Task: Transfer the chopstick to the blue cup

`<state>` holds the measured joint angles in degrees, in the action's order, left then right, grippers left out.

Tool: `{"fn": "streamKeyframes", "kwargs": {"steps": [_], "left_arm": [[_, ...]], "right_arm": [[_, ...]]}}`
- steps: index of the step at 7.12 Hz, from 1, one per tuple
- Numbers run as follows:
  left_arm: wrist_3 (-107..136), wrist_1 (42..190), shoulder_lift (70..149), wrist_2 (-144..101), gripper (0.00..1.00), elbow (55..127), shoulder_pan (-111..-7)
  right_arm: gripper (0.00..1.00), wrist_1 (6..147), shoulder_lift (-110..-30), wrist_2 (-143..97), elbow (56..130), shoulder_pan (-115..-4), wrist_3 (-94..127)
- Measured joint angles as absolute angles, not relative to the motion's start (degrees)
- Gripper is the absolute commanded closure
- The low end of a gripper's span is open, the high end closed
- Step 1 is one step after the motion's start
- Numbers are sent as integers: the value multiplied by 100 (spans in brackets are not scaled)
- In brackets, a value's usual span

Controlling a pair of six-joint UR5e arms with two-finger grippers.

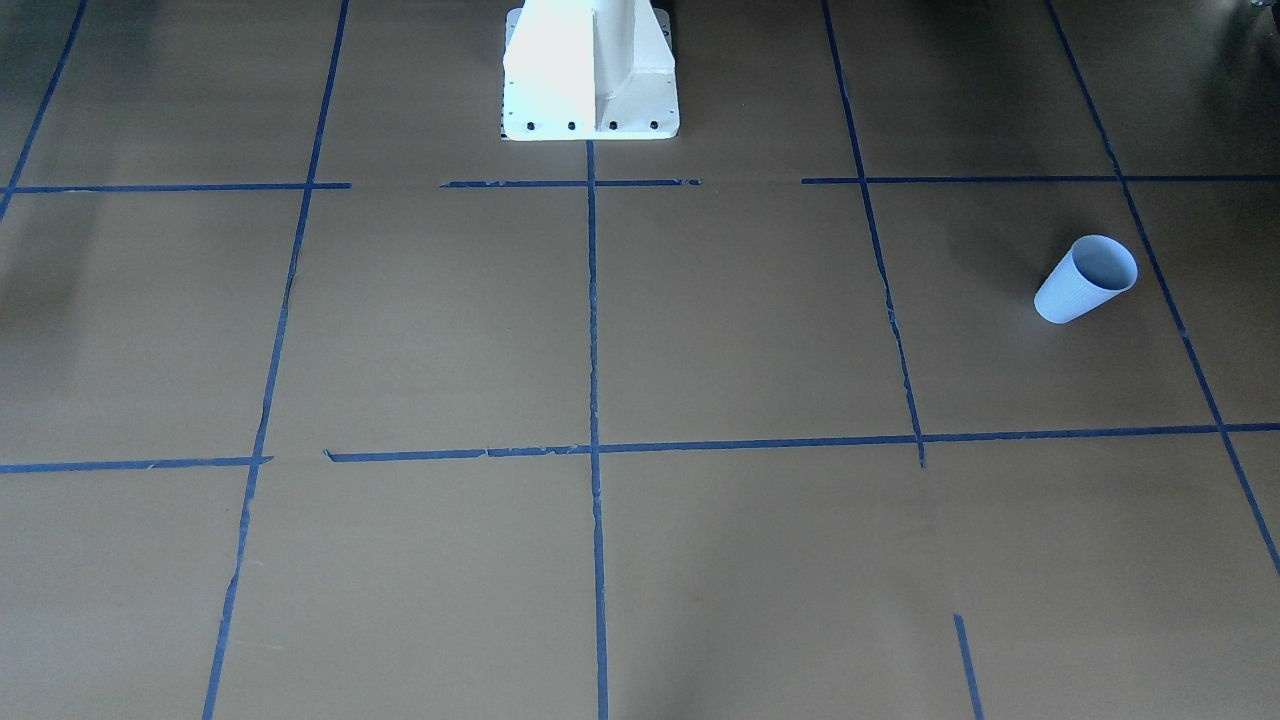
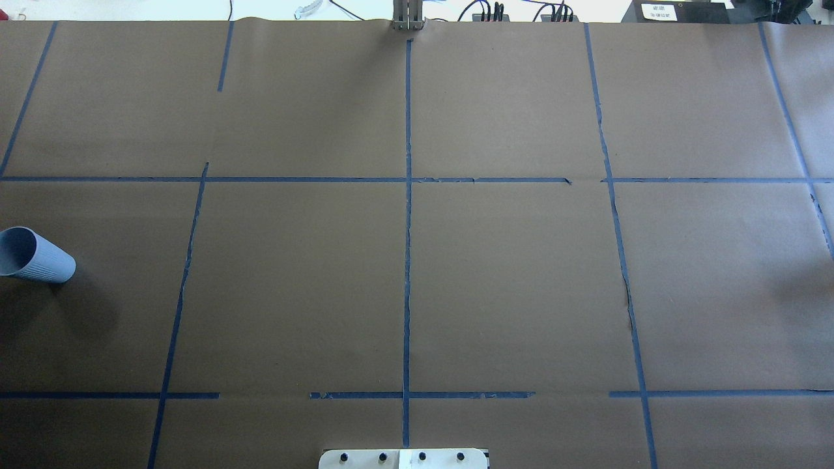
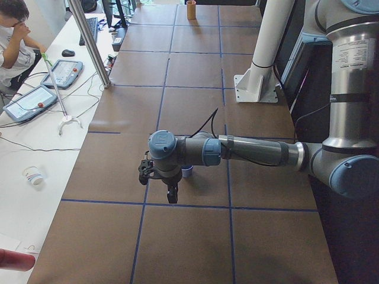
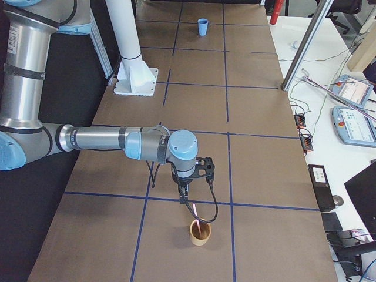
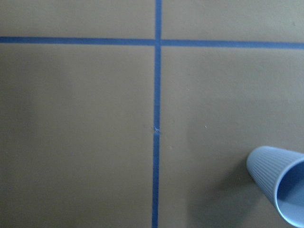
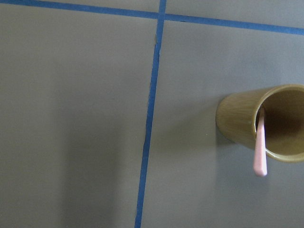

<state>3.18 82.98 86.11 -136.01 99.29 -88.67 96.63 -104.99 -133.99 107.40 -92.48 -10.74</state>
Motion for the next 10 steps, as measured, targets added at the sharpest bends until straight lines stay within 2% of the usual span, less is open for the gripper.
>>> {"fn": "streamKeyframes", "kwargs": {"steps": [6, 10], "left_arm": [[356, 8519, 8610, -13867, 0, 10065, -8781], [1806, 10090, 8345, -14034, 0, 9969, -7321]], "right_arm": [[0, 9630, -10491, -13398, 10753, -9106, -1022], [0, 9625, -10495, -13405, 10768, -9102, -1053]]}}
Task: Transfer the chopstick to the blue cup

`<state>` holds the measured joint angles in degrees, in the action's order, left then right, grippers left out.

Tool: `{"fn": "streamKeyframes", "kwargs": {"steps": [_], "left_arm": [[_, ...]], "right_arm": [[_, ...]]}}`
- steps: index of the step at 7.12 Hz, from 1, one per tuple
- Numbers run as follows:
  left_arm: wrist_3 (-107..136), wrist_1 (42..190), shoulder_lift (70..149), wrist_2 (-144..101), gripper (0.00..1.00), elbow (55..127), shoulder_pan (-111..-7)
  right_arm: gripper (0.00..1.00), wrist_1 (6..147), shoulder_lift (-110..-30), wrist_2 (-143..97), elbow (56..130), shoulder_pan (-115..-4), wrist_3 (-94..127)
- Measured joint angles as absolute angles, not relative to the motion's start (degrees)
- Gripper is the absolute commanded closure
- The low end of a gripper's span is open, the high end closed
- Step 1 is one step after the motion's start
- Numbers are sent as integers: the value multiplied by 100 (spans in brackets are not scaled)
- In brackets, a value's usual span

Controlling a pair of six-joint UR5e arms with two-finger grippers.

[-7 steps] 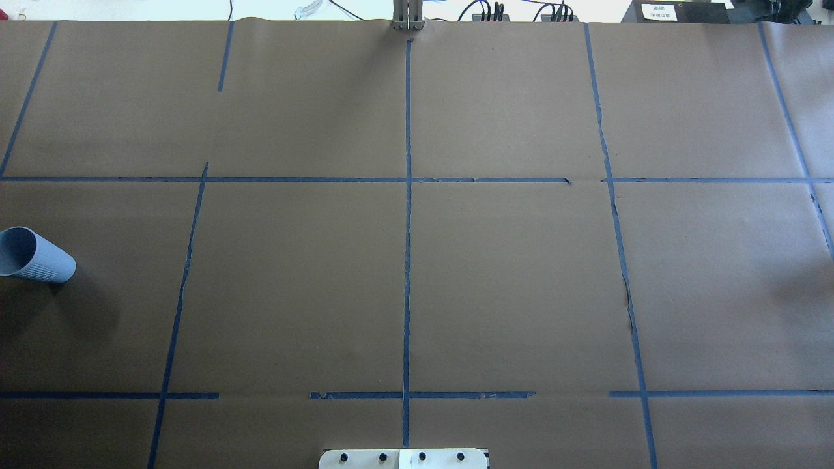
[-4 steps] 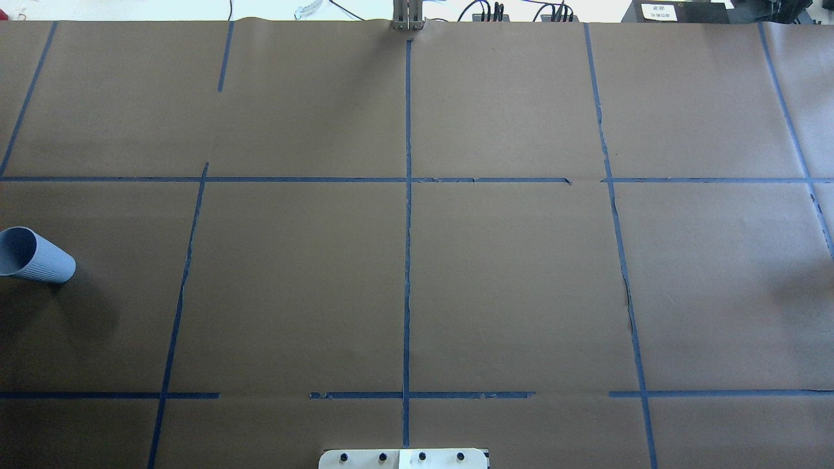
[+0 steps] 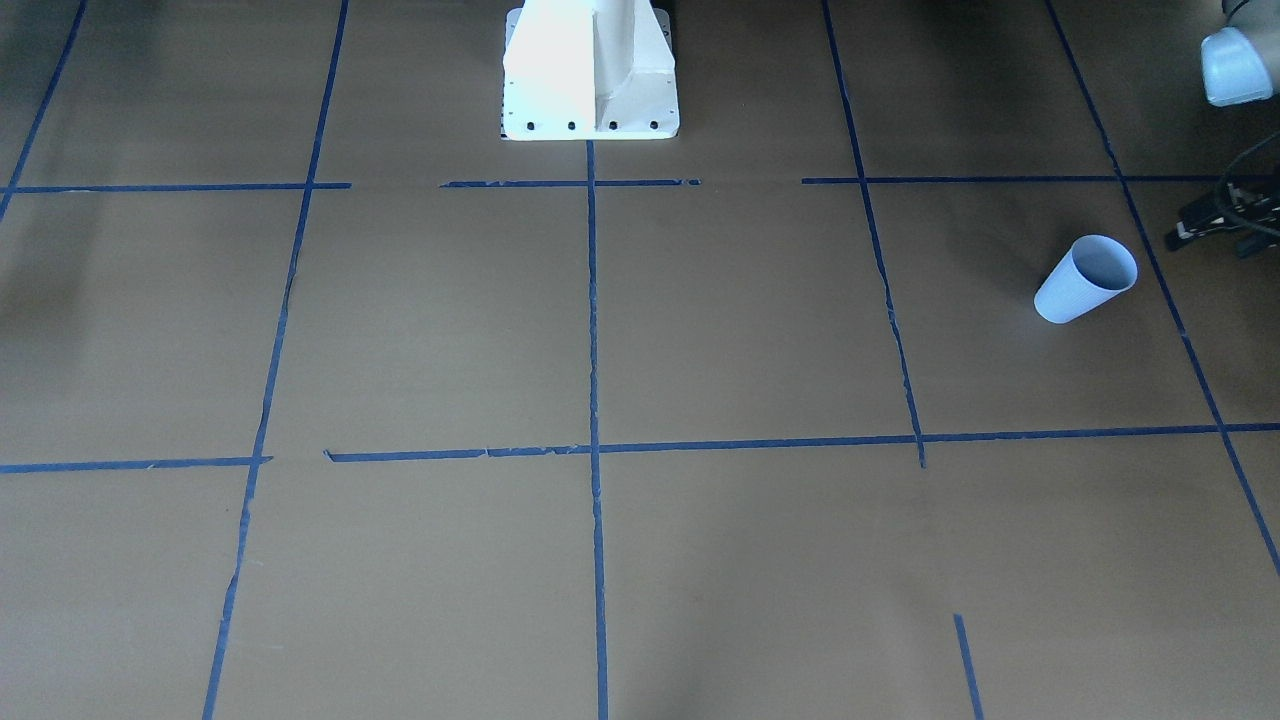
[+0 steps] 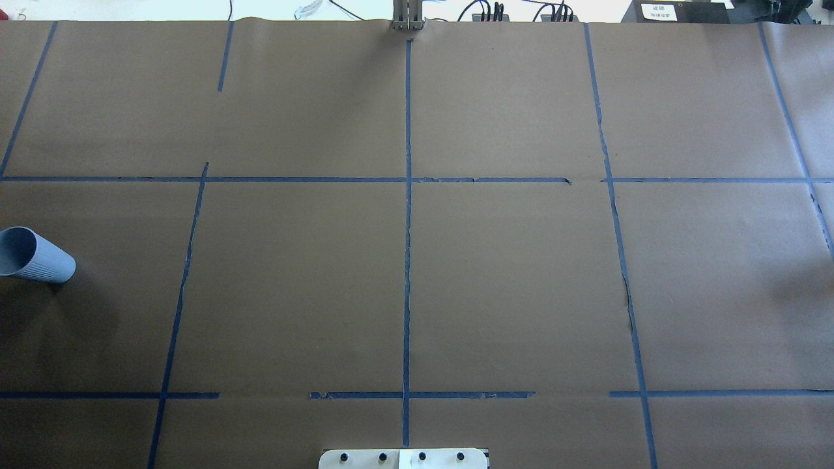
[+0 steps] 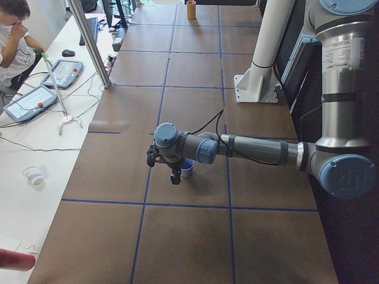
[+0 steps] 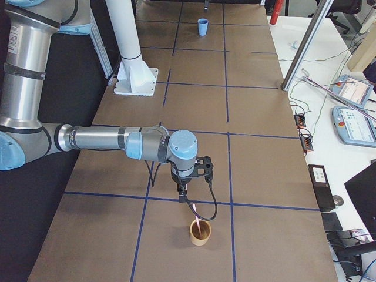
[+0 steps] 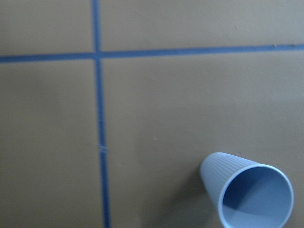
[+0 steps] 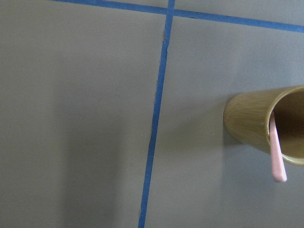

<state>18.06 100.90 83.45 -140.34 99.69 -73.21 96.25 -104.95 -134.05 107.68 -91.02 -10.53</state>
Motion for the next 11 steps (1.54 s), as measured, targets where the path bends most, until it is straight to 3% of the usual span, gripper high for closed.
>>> {"fn": "streamKeyframes", "kwargs": {"steps": [1, 2, 4, 5, 6, 8, 11], "left_arm": [[2074, 10466, 8257, -13949, 0, 9918, -7082], [2185, 10645, 8210, -13800, 10, 9870, -6898], [2248, 10741, 8238, -13649, 79, 9715, -6630], [2282, 10747, 8267, -13637, 94, 9652, -6553], [2450, 10747, 8317, -13642, 100, 9598, -6520], [3227, 10743, 8525, -13682, 100, 9579, -6483], [4881, 10630, 9240, -14154, 100, 10292, -6408]], "right_arm": [[0, 9624, -10492, -13454, 10770, -9100, -1054], [0, 9624, -10502, -13586, 10769, -9099, -1042], [0, 9624, -10507, -13743, 10759, -9097, -1009], [0, 9626, -10505, -13793, 10760, -9097, -990], [0, 9630, -10504, -13863, 10755, -9097, -983], [0, 9632, -10503, -13944, 10731, -9091, -990], [0, 9623, -10498, -13960, 10750, -9088, -979]]}}
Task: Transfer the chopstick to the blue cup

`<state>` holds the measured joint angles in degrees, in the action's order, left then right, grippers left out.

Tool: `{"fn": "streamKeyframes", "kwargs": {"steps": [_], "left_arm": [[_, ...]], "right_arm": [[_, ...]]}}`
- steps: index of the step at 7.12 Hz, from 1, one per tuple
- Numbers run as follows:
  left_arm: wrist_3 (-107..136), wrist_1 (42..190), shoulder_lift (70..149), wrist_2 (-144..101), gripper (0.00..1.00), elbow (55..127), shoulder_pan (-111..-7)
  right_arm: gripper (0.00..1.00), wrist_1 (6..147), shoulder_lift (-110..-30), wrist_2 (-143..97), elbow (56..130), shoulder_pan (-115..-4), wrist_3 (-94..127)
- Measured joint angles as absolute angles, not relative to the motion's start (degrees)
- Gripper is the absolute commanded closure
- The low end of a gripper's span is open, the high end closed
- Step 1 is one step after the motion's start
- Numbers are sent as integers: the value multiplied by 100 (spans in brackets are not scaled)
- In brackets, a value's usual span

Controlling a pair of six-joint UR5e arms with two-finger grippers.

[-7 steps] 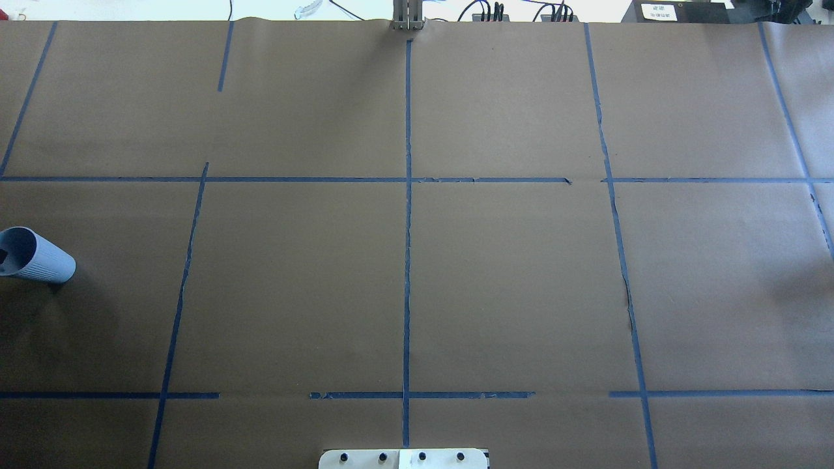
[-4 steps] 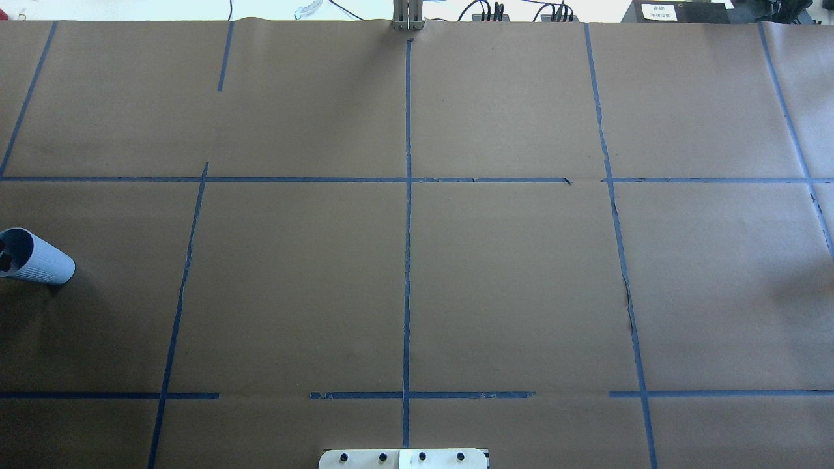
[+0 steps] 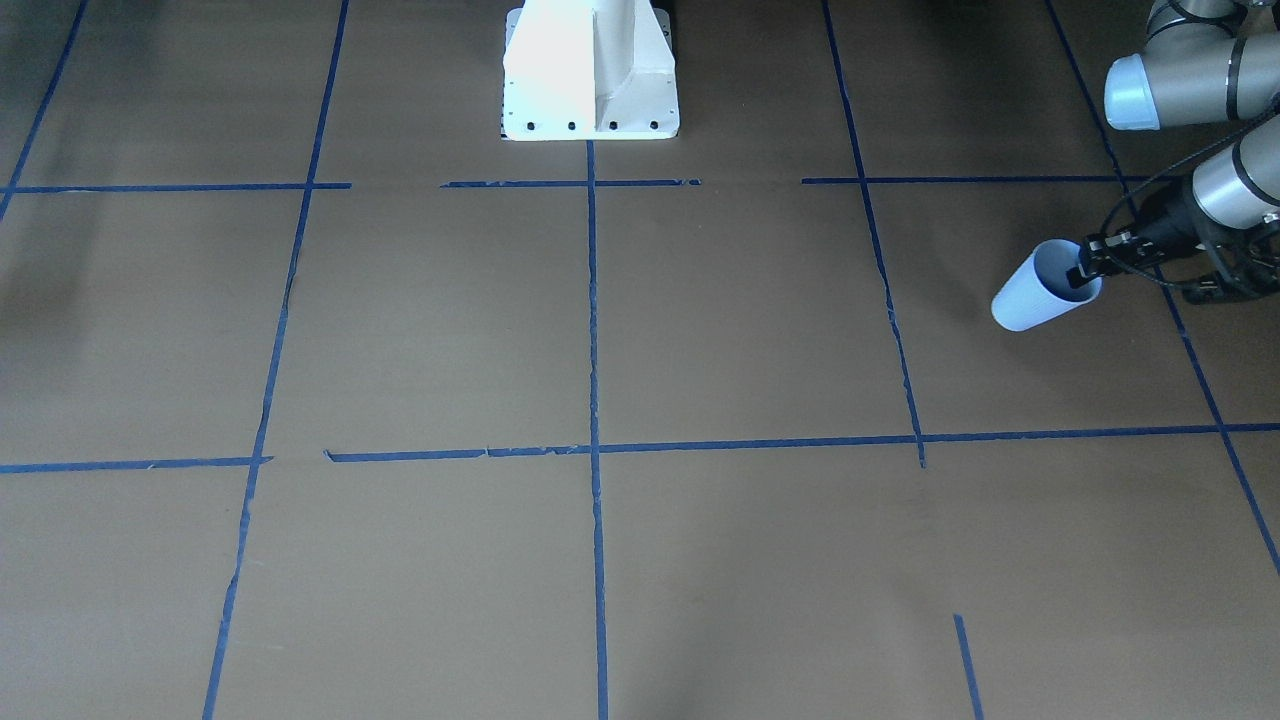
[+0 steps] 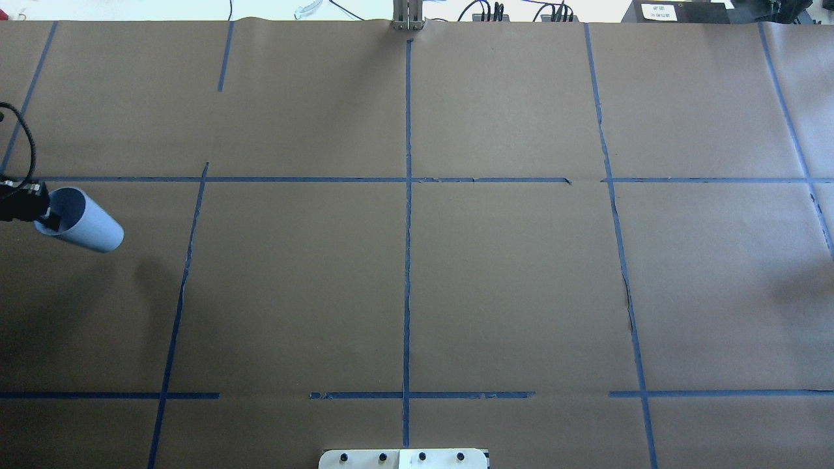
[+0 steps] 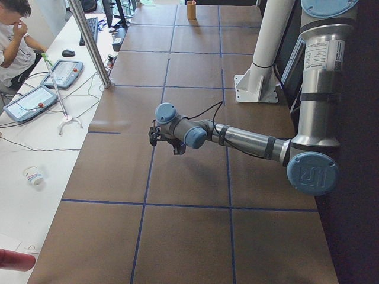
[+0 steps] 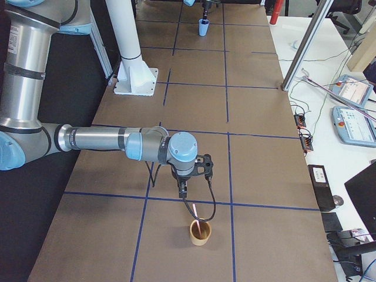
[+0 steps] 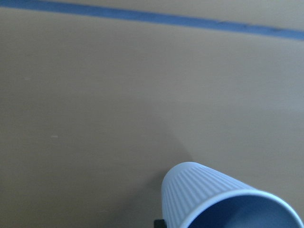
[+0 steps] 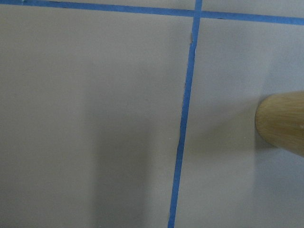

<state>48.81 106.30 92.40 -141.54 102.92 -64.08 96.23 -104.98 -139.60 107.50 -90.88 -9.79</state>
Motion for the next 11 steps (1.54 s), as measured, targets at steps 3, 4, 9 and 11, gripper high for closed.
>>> {"fn": "streamKeyframes", "kwargs": {"steps": [3, 4, 9, 11], "left_arm": [[8261, 10530, 10891, -13717, 100, 10757, -4958], [8844, 10191, 11612, -12881, 100, 10645, -4232], [9153, 9279, 13237, -11000, 91, 9506, -2858], [9140, 9297, 13248, -10988, 0, 9441, -2767]], "right_arm": [[0, 9608, -10464, -13940, 10927, -9026, -969], [0, 9607, -10442, -13919, 11018, -8956, -906], [0, 9612, -10350, -13674, 11068, -8663, -734], [0, 9615, -10346, -13686, 11062, -8658, -695]]}}
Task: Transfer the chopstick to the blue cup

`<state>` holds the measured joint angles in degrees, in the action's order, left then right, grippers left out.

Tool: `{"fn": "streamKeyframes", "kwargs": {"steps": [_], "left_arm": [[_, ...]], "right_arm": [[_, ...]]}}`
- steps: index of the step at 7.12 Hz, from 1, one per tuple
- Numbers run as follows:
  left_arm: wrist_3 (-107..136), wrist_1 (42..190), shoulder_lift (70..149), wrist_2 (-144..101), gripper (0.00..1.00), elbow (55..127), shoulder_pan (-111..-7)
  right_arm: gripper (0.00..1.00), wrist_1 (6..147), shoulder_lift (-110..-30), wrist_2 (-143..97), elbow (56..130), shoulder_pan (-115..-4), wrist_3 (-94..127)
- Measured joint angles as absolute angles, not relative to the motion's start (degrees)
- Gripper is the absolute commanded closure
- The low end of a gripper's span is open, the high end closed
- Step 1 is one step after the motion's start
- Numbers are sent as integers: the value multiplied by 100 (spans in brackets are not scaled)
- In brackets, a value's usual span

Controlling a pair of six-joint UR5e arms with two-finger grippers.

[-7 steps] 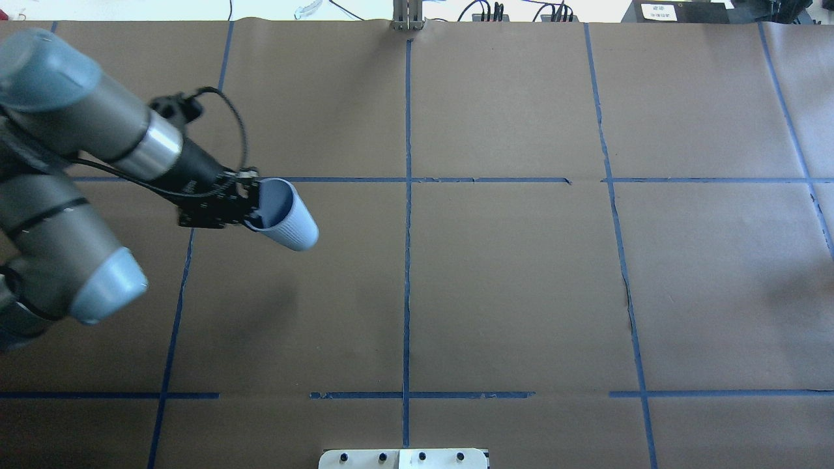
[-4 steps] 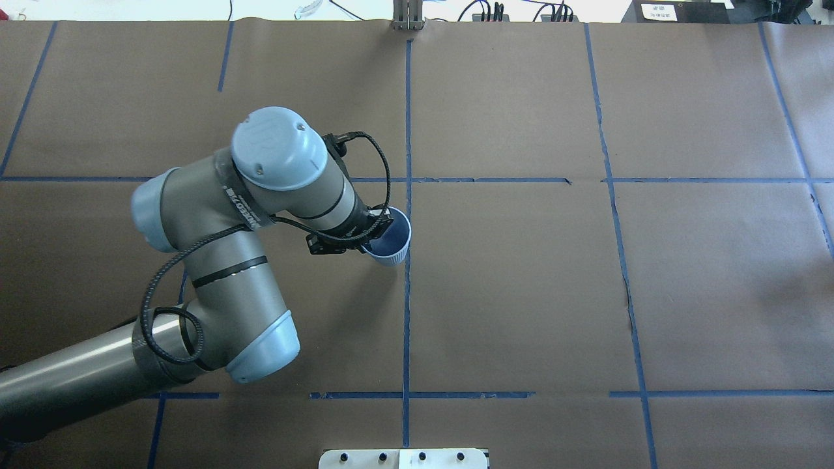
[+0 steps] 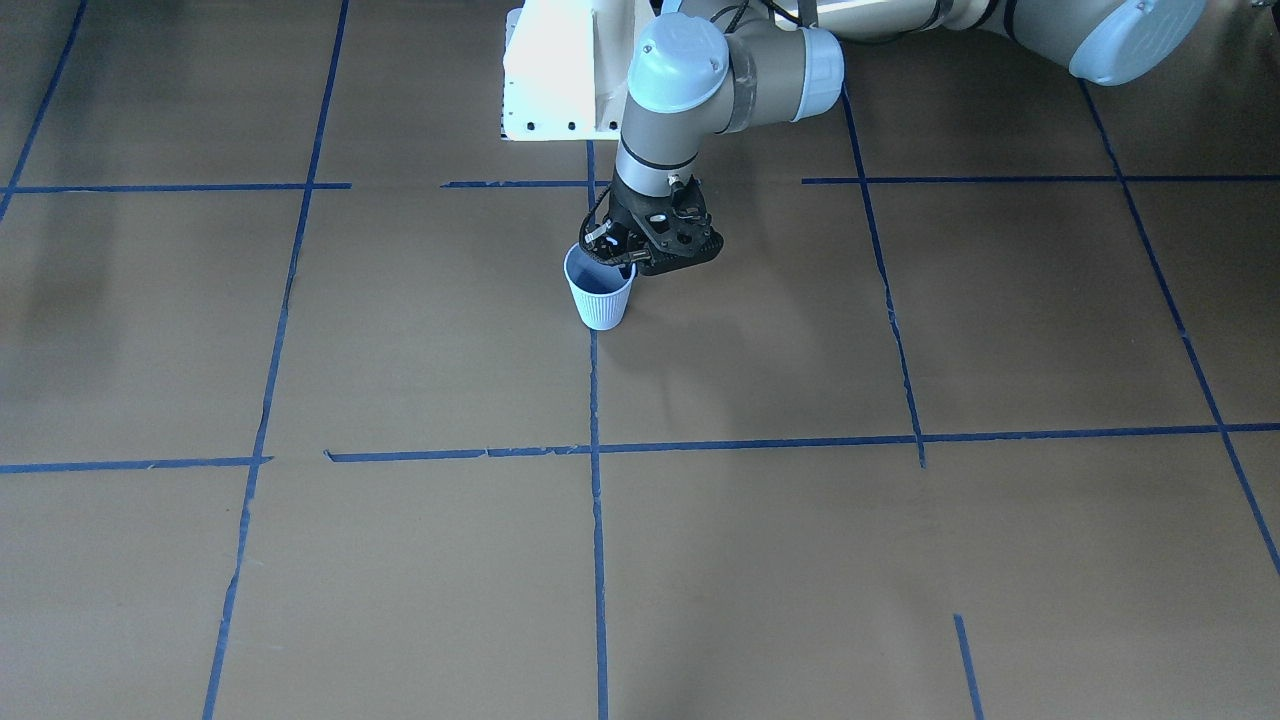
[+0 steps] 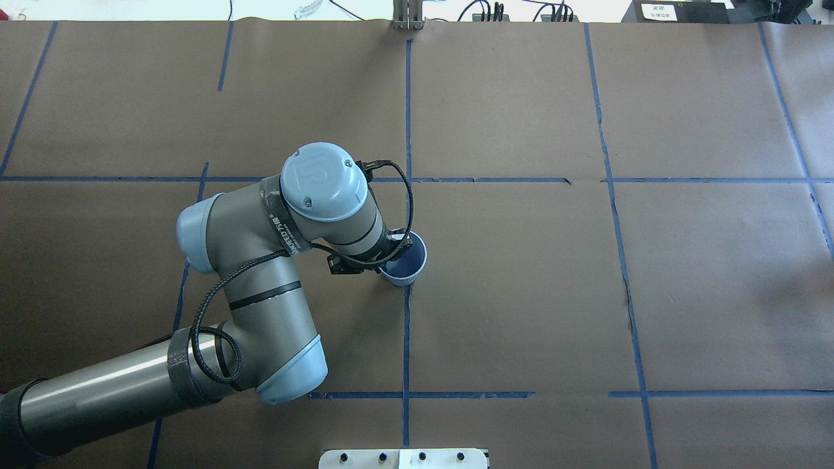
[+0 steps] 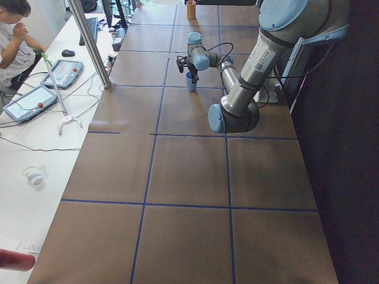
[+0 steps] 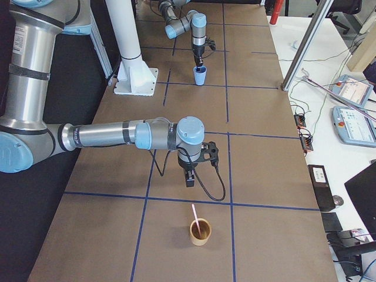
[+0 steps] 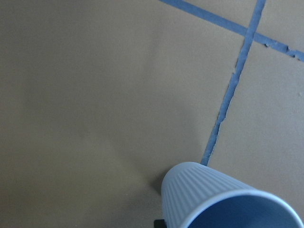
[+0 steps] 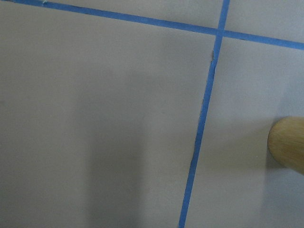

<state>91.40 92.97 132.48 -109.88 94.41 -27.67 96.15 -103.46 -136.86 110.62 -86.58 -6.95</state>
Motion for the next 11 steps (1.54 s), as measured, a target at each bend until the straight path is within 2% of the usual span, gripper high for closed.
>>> {"fn": "streamKeyframes", "kwargs": {"steps": [2, 3, 5, 8, 11], "left_arm": [[9130, 9295, 13262, -10812, 0, 9546, -2746], [9130, 9290, 13252, -10737, 0, 9644, -2746], [9132, 9277, 13215, -10673, 0, 9787, -2761], [9153, 9273, 13181, -10580, 0, 9865, -2770], [9164, 9282, 13054, -10567, 0, 9914, -2760]], "right_arm": [[0, 9615, -10349, -13678, 11048, -8661, -584], [9, 9615, -10353, -13643, 11042, -8701, -448], [7, 9613, -10238, -13178, 10879, -8989, 185], [6, 9627, -9756, -13019, 10060, -9566, 1102], [7, 9622, -9334, -13480, 9139, -9622, 1853]]}}
